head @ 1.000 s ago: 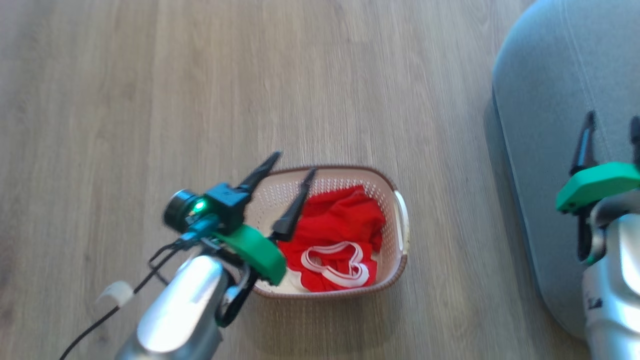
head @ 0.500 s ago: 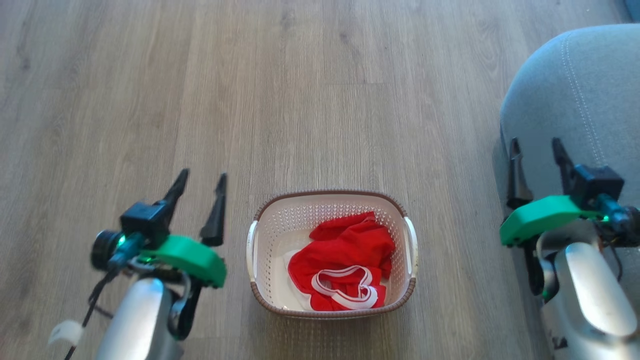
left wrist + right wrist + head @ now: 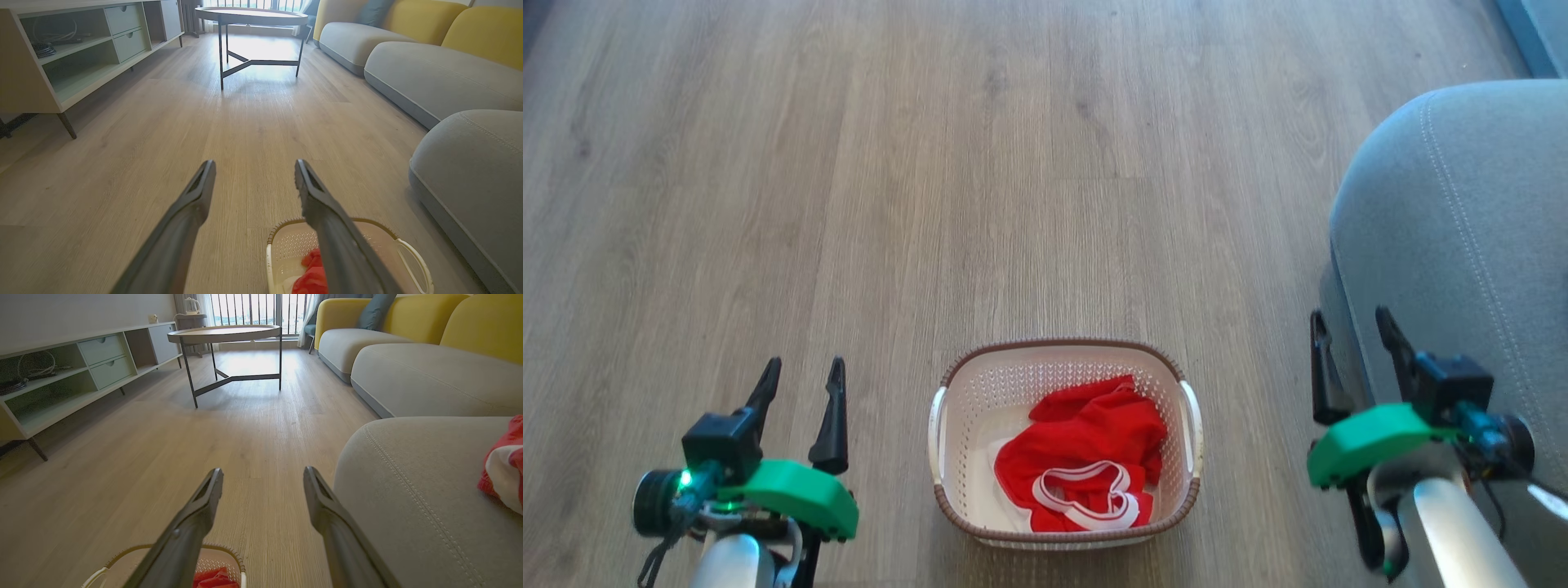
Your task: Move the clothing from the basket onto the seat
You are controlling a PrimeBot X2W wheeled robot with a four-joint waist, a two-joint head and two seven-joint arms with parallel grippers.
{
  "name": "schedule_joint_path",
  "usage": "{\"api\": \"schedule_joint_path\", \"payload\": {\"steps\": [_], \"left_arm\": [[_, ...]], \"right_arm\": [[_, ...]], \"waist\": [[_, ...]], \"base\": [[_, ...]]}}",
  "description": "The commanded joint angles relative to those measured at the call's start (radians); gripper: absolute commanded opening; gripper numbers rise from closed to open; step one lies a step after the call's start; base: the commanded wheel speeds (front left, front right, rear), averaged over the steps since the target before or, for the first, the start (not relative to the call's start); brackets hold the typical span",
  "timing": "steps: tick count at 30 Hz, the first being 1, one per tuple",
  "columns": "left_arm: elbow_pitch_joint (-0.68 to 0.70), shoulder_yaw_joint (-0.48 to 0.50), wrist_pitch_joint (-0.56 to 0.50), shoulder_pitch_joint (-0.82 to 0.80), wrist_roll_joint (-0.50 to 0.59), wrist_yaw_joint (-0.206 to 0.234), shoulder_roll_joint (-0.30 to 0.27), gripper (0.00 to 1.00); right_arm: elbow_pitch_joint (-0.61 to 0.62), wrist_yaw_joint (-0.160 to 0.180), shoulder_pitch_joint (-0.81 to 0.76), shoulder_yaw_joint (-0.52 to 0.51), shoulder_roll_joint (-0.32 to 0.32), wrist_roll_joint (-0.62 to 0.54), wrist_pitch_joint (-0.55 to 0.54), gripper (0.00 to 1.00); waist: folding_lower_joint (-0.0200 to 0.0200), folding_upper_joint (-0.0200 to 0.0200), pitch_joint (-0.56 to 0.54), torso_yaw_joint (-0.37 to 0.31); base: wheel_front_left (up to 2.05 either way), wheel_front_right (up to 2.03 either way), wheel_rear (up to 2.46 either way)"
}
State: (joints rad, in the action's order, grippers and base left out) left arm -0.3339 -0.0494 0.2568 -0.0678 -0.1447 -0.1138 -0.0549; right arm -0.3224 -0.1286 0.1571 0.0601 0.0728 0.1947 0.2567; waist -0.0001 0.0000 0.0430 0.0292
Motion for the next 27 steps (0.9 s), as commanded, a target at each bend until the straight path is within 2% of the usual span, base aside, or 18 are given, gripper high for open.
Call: {"api": "schedule_joint_path", "payload": {"steps": [1,10,27], "left_arm": [[0.039,0.037,0.005,-0.033,0.008,0.003,-0.002,1.00],[0.070,0.070,0.005,0.013,0.027,-0.001,0.003,1.00],[0.065,0.054,0.005,0.014,0.023,-0.007,0.005,1.00]], "right_arm": [[0.034,-0.002,0.013,0.018,-0.001,0.004,0.005,1.00],[0.044,-0.002,-0.054,0.011,-0.013,-0.009,0.005,1.00],[0.049,-0.002,-0.042,0.013,-0.020,-0.023,0.005,1.00]], "waist": [[0.0001,0.0000,-0.003,0.000],[0.0001,0.0000,-0.015,-0.011],[0.0001,0.0000,-0.003,-0.018]], "base": [[0.00,0.00,0.00],[0.00,0.00,0.00],[0.00,0.00,0.00]]}}
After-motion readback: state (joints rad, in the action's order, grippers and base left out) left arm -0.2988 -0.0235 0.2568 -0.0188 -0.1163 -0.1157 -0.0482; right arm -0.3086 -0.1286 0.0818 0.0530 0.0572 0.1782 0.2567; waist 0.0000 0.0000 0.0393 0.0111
